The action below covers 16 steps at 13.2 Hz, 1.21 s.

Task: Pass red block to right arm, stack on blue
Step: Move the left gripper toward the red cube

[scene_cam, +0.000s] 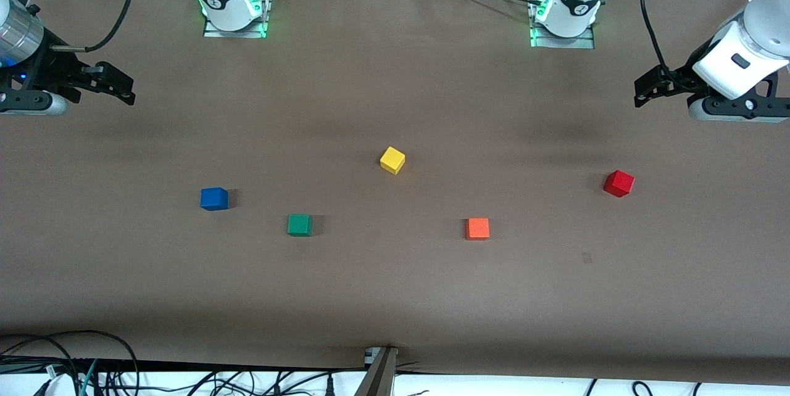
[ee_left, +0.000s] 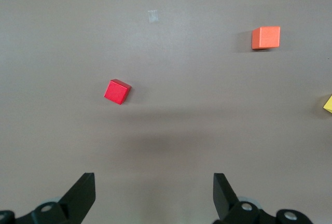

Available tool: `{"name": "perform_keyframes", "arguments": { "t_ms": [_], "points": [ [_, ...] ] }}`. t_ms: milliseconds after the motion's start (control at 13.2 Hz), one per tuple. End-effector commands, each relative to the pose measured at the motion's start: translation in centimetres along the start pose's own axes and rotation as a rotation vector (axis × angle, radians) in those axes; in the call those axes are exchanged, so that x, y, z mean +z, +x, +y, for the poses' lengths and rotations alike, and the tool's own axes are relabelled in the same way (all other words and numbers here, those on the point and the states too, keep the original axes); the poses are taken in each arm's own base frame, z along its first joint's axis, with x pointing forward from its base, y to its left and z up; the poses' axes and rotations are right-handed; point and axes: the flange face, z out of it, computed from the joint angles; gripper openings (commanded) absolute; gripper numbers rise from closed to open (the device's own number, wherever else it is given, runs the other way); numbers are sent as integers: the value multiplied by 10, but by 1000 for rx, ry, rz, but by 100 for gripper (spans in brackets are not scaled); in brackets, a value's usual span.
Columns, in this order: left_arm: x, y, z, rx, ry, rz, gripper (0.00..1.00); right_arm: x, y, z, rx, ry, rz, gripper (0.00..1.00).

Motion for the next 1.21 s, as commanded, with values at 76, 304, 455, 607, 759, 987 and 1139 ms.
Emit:
{"name": "perform_keyframes", "arguments": {
  "t_ms": [76,304,455,607,759,987,1139],
  "points": [
    [28,14,-7,-12,-4,-72,100,-5,1,2,-13,-8,10,100],
    [61,32,-11,16,22,-129,100,-5,1,2,-9,-7,8,100],
    [85,44,-16,111,39,-167,100,-5,0,1,0,-1,2,100],
    [121,59,-25,146,34,-207,100,-3,-2,0,-9,0,-17,100],
    [143,67,-37,220,37,-203,100,1,-8,-3,-5,3,-68,100],
    [180,80,-82,314,52,-173,100,0,-8,-3,-5,11,-69,100],
    [218,76,-91,383,65,-109,100,0,-8,-3,-4,11,-67,100]
  ]
}}
